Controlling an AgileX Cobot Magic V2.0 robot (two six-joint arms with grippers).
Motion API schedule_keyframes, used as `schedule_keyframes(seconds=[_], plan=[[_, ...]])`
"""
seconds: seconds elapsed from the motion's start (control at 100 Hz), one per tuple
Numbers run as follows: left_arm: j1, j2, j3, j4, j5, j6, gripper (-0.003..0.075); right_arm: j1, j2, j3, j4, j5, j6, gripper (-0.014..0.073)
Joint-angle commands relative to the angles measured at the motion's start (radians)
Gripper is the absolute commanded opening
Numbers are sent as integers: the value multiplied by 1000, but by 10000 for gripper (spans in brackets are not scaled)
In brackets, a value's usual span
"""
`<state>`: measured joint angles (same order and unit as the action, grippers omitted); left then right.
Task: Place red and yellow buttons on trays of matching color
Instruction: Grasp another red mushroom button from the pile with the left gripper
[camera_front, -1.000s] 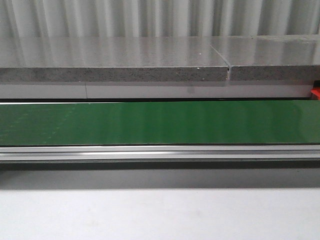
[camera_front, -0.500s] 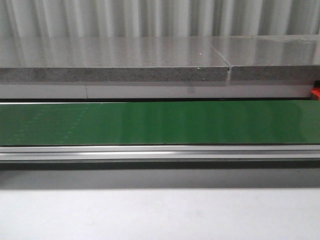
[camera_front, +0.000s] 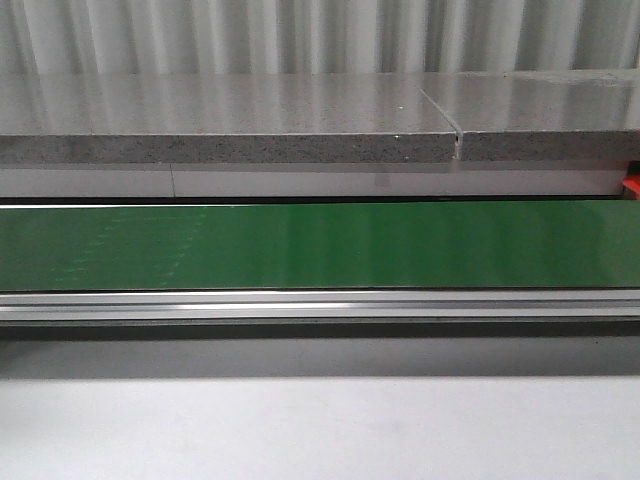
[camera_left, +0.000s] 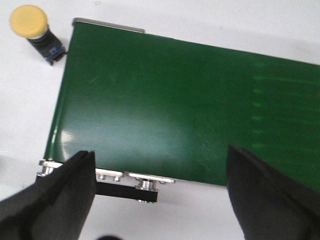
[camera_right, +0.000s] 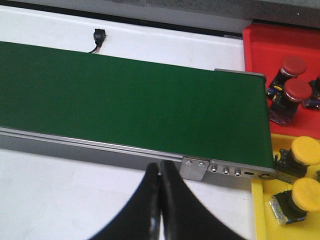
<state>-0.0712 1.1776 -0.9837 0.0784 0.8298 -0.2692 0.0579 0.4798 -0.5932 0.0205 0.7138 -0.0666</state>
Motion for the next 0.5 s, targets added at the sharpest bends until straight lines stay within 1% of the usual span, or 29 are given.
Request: schedule_keyframes(seconds=[0.0,0.09,0.2,0.27,0.33,0.49], plan=[[74,18,-47,-25,-30,-7,533,-2,0,-24,-9,-63,-8,-69],[165,54,-50,-42,-7,-5,533,-2,0,-24,-9,-63,-8,-69],[286,106,-50,-107,20,-5,533,-2,0,-24,-9,-63,-8,-69],[357,138,-51,-134,47,-43,533,-2,0,-24,-9,-63,-8,-69],[416,163,-51,-161,75,-48,533,-2,0,-24,-9,-63,-8,-69],[521,210,-51,-167,147,-48,533,-2,0,-24,-9,-63,-8,-69]])
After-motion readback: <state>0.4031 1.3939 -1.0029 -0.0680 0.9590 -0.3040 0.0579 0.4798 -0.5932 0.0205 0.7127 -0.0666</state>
